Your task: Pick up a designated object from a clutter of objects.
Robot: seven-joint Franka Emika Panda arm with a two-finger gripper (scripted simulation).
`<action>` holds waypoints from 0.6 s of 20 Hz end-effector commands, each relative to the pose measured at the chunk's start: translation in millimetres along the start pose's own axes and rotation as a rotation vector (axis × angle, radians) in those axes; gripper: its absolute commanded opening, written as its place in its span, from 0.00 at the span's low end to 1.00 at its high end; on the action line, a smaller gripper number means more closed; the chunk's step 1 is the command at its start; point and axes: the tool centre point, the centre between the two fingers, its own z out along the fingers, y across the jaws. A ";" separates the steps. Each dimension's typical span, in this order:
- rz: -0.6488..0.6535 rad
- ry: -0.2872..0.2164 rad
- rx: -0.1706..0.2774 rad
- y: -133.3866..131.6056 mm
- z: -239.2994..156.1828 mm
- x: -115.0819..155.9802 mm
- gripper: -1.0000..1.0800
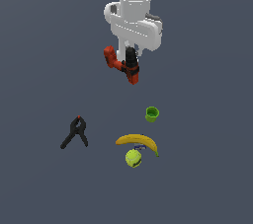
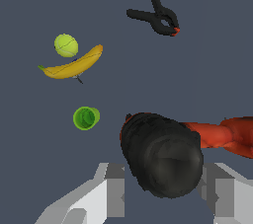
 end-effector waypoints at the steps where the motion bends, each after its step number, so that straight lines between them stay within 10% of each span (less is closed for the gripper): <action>1: 0.000 0.003 0.004 -2.6 -9.8 -0.7 0.00; 12: 0.000 -0.001 0.000 -3.1 -16.1 2.8 0.00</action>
